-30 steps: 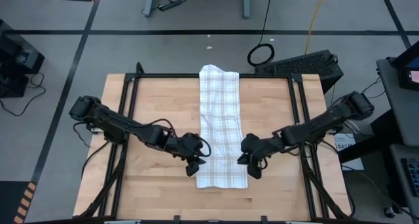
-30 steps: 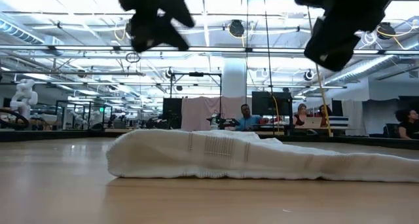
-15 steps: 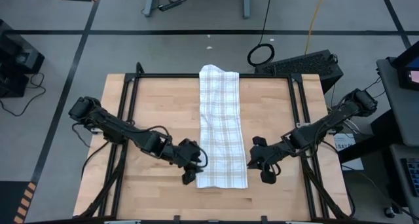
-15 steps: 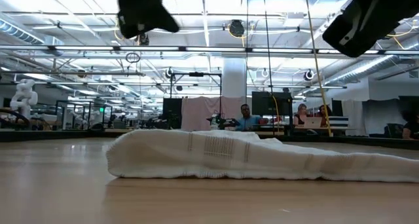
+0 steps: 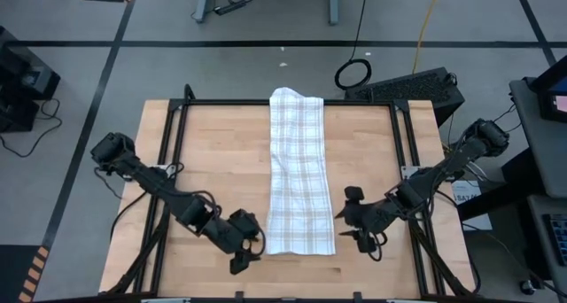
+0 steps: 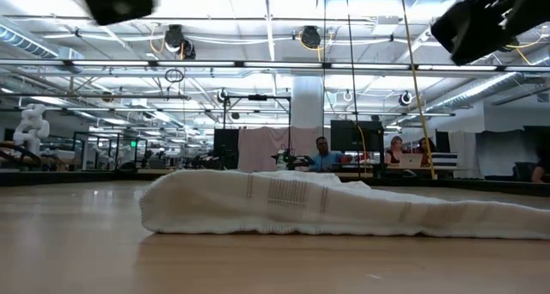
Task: Roll towel into tight, uniform cylinder
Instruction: Roll the white towel
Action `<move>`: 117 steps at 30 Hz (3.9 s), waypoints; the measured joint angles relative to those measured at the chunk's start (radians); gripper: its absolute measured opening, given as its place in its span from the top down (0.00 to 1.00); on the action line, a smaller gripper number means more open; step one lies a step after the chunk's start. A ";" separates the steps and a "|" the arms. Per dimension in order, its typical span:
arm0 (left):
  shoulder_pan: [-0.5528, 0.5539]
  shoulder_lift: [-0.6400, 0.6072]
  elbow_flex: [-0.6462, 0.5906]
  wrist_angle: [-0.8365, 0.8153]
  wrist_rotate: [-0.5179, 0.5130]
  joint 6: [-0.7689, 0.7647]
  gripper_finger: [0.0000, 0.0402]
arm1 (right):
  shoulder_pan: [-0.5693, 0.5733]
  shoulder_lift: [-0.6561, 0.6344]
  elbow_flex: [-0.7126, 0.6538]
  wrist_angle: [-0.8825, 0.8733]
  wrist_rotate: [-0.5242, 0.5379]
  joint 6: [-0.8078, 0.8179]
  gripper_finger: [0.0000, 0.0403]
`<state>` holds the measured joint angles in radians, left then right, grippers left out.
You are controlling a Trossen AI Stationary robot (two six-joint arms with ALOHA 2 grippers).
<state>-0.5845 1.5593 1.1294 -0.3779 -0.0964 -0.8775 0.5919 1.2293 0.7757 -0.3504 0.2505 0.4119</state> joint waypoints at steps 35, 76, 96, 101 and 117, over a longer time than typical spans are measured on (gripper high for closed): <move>0.059 0.133 -0.002 0.149 -0.390 0.494 0.28 | 0.026 0.065 -0.035 0.025 0.120 -0.245 0.27; -0.014 0.343 -0.002 0.487 -0.534 0.569 0.28 | 0.440 0.163 -0.037 0.021 0.430 0.163 0.27; -0.029 0.342 -0.002 0.298 -0.402 0.560 0.28 | 0.512 0.178 -0.037 -0.102 0.431 0.185 0.27; -0.043 0.342 -0.002 0.256 -0.407 0.595 0.28 | 0.511 0.260 -0.037 0.047 0.432 0.167 0.27; -0.067 0.352 -0.002 0.170 -0.443 0.528 0.28 | 0.494 0.379 -0.037 0.072 0.451 0.093 0.27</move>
<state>-0.6517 1.9110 1.1275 -0.2083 -0.5393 -0.3499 1.0860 1.6086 0.7387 -0.2785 0.7020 0.5047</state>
